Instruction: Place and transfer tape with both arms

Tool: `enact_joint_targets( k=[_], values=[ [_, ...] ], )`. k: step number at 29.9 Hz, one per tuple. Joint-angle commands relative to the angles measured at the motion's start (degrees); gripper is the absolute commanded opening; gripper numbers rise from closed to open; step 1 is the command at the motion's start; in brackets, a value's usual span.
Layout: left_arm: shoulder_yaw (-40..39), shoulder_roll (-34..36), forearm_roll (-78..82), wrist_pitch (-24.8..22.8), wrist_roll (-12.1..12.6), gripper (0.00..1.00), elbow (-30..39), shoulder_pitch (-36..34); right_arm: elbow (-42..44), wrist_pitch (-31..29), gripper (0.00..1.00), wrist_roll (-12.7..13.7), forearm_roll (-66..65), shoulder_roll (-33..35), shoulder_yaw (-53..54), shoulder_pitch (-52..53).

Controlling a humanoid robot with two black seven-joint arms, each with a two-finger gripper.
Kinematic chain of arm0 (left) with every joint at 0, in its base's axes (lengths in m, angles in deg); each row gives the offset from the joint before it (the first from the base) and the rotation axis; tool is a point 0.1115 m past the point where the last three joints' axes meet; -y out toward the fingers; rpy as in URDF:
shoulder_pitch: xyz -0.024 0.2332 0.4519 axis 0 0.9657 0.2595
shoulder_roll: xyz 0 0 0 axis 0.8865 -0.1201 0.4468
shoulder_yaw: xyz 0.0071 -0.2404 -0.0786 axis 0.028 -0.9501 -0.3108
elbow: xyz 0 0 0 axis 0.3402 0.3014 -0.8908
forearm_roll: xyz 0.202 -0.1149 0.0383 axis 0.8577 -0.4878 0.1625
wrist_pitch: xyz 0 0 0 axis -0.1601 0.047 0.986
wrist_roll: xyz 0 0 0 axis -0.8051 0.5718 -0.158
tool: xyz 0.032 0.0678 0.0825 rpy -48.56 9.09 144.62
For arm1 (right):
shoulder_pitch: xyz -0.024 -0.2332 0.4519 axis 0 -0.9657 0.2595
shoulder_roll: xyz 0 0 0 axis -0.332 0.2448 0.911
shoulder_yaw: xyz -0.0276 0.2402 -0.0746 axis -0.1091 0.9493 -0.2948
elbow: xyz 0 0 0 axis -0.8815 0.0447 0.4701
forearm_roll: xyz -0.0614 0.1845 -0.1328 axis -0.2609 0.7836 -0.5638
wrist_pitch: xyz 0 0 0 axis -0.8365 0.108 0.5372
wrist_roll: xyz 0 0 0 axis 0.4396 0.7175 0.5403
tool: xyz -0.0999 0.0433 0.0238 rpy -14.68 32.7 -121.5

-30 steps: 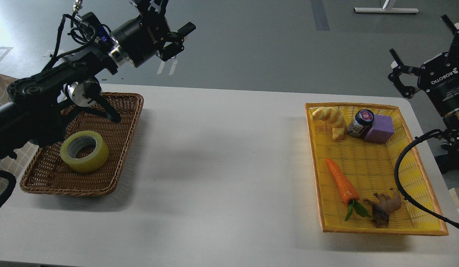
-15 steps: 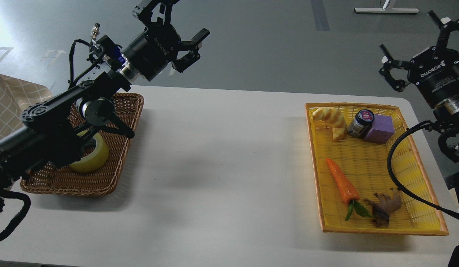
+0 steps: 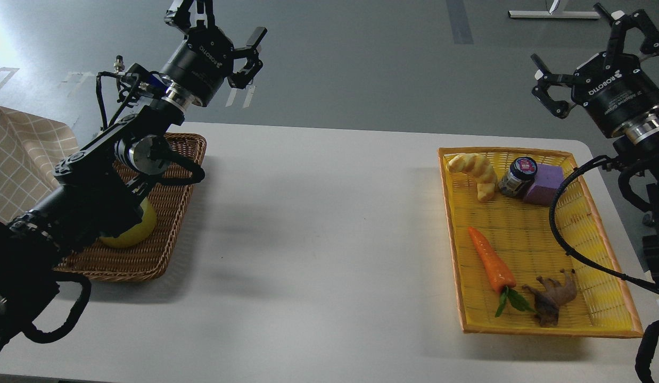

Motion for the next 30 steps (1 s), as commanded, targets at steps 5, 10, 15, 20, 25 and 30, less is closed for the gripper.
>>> enact_joint_targets(
  k=[5, 10, 15, 20, 25, 30],
  values=[
    [0.13, -0.95, 0.24, 0.00, 0.01, 1.00, 1.05, 0.57, 0.52, 0.00, 1.00, -0.18, -2.58, 0.78, 0.04, 0.52],
    [0.39, -2.27, 0.42, 0.00, 0.01, 1.00, 1.05, 0.66, -1.58, 0.00, 1.00, -0.27, -2.58, 0.69, 0.04, -0.27],
    [0.57, -2.27, 0.86, 0.00, 0.01, 1.00, 0.70, 0.74, -6.25, 0.00, 1.00, -0.36, -2.58, 0.69, 0.04, -2.73],
    [2.32, -2.10, 1.12, 0.00, 0.01, 1.00, 0.35, 0.74, -6.16, 0.00, 1.00, -0.36, -2.58, 0.08, -0.05, -3.35],
    [3.03, -1.92, 1.12, 0.00, 0.01, 1.00, 0.17, 0.74, -5.64, 0.00, 1.00, -0.36, -2.58, -0.97, -0.05, -3.35],
    [2.85, -1.66, 0.77, 0.00, 0.01, 1.00, 0.09, 0.74, -5.64, 0.00, 1.00, -0.36, -2.58, -1.15, 0.04, -3.43]
  ],
)
